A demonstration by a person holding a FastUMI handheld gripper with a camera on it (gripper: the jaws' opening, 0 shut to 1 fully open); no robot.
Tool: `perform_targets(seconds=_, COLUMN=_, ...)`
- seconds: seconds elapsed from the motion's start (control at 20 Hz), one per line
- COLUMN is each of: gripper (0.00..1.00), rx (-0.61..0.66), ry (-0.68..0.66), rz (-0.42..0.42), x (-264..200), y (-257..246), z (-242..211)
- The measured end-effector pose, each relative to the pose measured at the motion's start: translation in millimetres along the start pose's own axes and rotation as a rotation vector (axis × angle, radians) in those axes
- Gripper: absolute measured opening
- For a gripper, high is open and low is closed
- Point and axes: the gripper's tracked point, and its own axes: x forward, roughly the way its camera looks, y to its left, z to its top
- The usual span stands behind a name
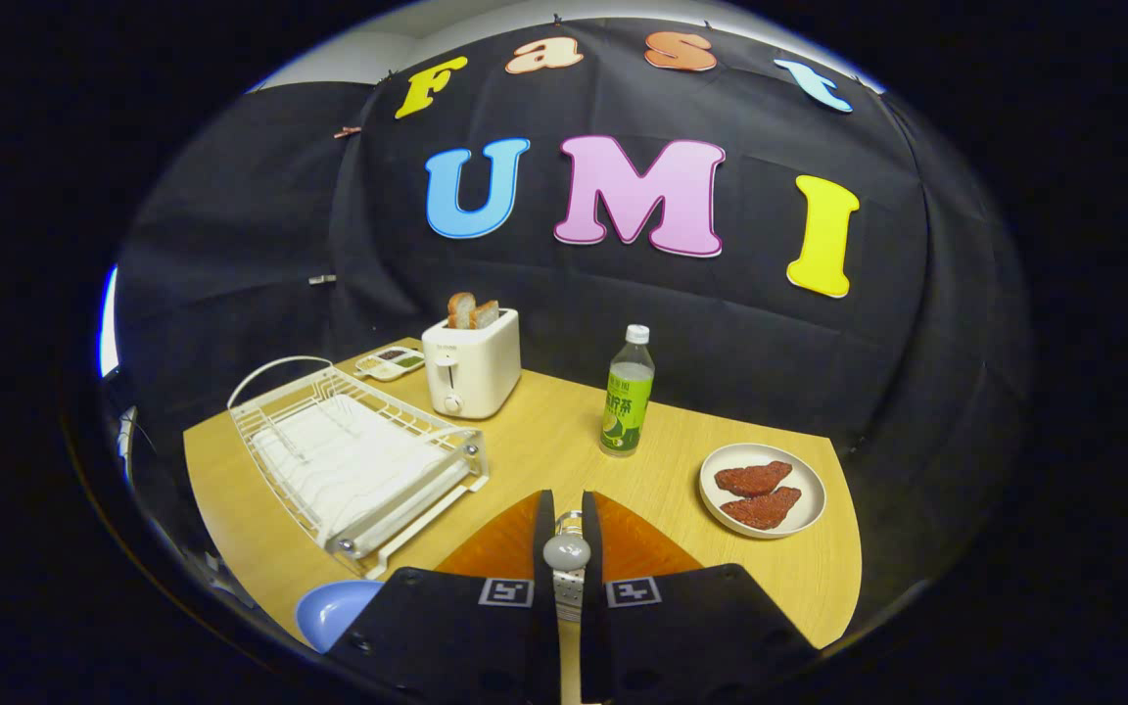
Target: Take the plate from the dish rack, then take the spoon from the basket and place it into the plate.
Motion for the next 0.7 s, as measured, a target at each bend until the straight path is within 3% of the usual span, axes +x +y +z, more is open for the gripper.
perform_targets(seconds=0.3, gripper=0.12, rx=-0.037, ry=-0.065, rz=0.180, x=-37.7, y=46.8, z=28.0)
perform_targets(seconds=0.7, gripper=0.12, rx=-0.099, ry=0.057, rz=0.311, x=-47.2, y=111.0, z=-47.4)
